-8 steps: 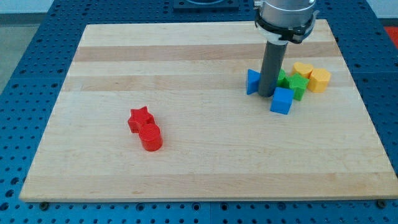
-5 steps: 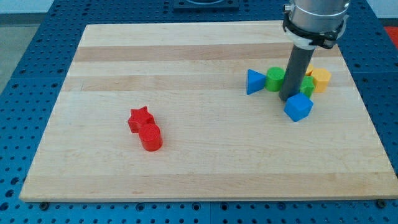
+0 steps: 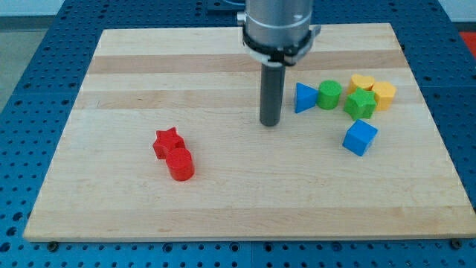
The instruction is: Push the green circle into the green star
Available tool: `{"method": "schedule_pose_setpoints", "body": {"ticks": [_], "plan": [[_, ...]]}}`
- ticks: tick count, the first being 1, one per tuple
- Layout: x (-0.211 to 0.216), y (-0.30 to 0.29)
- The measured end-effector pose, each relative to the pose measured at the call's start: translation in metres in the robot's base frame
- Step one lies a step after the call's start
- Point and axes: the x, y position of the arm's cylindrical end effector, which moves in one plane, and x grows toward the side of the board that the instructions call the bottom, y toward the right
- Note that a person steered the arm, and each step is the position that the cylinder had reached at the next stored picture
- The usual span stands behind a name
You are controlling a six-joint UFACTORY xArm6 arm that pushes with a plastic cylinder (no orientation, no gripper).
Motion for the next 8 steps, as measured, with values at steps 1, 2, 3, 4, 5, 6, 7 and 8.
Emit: {"method": "schedule_pose_setpoints", "body": {"ticks": [1,2,3,4,5,6,7,8], "plan": [[-0.034,0.0],[-0.032,0.001],[-0.031,0.045],[-0.03,0.066],[-0.03,0.073],[-0.029,0.075],[-0.028,0.105],[-0.02,0.105]]}}
